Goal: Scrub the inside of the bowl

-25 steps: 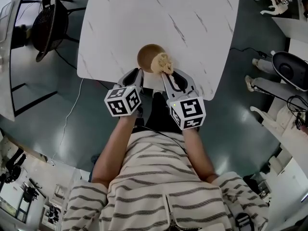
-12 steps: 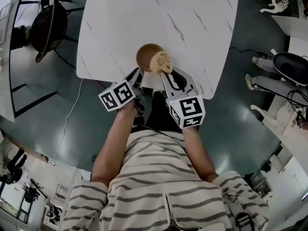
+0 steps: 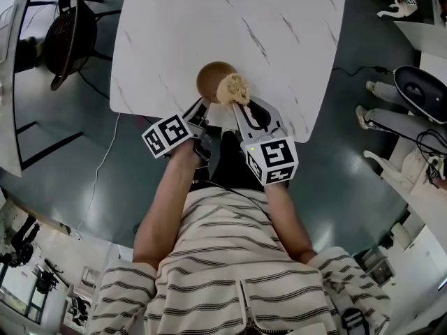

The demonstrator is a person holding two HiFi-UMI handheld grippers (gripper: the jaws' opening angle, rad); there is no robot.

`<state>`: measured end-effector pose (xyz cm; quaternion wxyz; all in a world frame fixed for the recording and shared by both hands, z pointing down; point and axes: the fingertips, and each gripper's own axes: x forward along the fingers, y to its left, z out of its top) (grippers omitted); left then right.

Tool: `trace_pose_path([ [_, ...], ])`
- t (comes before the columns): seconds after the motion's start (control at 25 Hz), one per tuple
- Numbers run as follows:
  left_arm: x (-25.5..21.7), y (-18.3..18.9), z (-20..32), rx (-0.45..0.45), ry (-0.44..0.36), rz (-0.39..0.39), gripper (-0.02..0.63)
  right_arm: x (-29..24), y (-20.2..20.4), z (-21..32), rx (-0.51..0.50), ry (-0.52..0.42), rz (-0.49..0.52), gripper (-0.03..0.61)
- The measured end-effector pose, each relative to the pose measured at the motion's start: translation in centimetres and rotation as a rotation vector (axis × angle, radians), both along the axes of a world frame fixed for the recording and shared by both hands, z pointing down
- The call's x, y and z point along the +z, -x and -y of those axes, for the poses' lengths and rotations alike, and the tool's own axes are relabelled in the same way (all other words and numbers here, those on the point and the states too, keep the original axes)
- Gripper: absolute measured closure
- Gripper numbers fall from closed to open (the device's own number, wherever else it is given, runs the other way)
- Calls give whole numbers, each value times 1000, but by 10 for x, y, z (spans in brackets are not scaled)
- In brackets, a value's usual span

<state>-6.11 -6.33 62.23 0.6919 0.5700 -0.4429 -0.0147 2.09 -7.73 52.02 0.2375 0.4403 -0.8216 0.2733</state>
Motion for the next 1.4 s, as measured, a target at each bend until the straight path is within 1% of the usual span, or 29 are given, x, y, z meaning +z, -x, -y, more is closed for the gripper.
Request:
trace_pose_path([
  [0.24,4,-1,1,-31,32,-43,581,7,0,-2,-8,29,-16,505],
  [0.44,3,-1,1,-62,52,-67,592,9,2,-2,-13,45,-6,503],
  [0.68,4,-2,1,-90,68,-79,603,13,0,-4,-21,60,-12,503],
  [0.96,3,0,0,-114,88,-83,606,25,-3,1,-27,93,-50,504],
  [1.12,1,-1,1,-122,83,-84,606,36,-7,6,1,132,-59,504],
  [1.4,2,1,-1,-125,84,-89,606,56,4,19,6,173,-95,505],
])
